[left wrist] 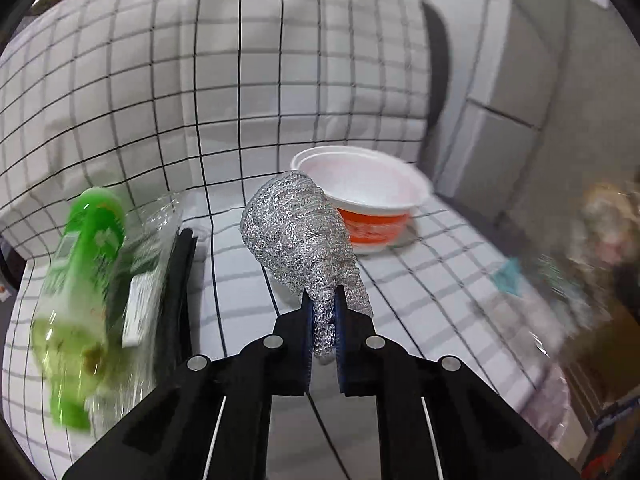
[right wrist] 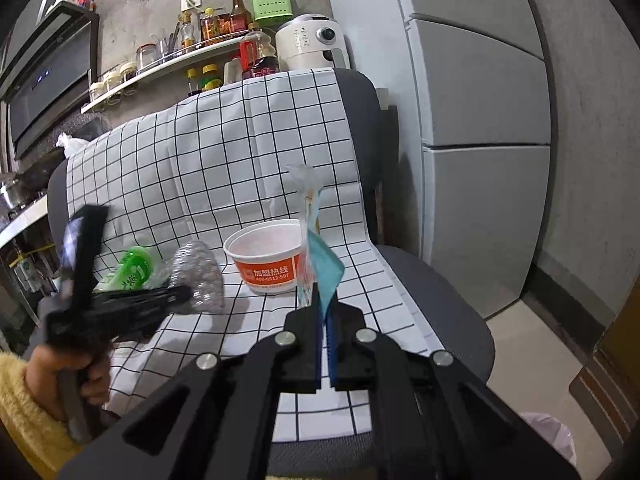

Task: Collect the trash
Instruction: 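Grasp the steel wool scrubber with the left gripper, then carry steel wool with left gripper while right gripper carries clear bag, drop both in bin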

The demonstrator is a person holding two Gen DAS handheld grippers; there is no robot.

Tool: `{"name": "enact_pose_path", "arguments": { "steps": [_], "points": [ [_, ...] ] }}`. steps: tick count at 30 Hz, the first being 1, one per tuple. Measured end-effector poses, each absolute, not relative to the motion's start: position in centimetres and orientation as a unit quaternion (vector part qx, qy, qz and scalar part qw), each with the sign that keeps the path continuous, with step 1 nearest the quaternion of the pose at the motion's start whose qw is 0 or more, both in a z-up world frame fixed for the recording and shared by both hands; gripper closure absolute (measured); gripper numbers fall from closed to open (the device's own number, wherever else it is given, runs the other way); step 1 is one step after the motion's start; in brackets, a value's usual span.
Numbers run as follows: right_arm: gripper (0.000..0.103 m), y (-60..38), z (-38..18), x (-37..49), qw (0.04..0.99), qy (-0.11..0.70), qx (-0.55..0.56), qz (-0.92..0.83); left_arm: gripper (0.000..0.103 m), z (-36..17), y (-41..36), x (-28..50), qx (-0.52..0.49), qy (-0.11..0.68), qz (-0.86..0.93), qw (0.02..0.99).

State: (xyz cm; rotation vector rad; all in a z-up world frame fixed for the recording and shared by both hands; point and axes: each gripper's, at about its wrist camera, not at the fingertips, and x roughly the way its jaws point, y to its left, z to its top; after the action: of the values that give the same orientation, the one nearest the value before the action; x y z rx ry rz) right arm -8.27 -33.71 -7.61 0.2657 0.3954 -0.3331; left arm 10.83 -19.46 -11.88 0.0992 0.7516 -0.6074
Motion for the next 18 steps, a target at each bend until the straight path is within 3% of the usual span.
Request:
{"name": "enact_pose_path", "arguments": {
  "steps": [10,18],
  "points": [
    [0.101,-34.4,-7.5,-14.0,0.937,0.215,0.146,-0.232,0.093,-9.5,-19.6,-0.6,0.025,0.293,-0.391,0.872],
    [0.101,-36.1,-9.0,-21.8,0.895,0.237,0.133,-0.353,0.093,-10.6,-26.1,-6.8,0.050,0.287,-0.496,0.818]
  ]
}}
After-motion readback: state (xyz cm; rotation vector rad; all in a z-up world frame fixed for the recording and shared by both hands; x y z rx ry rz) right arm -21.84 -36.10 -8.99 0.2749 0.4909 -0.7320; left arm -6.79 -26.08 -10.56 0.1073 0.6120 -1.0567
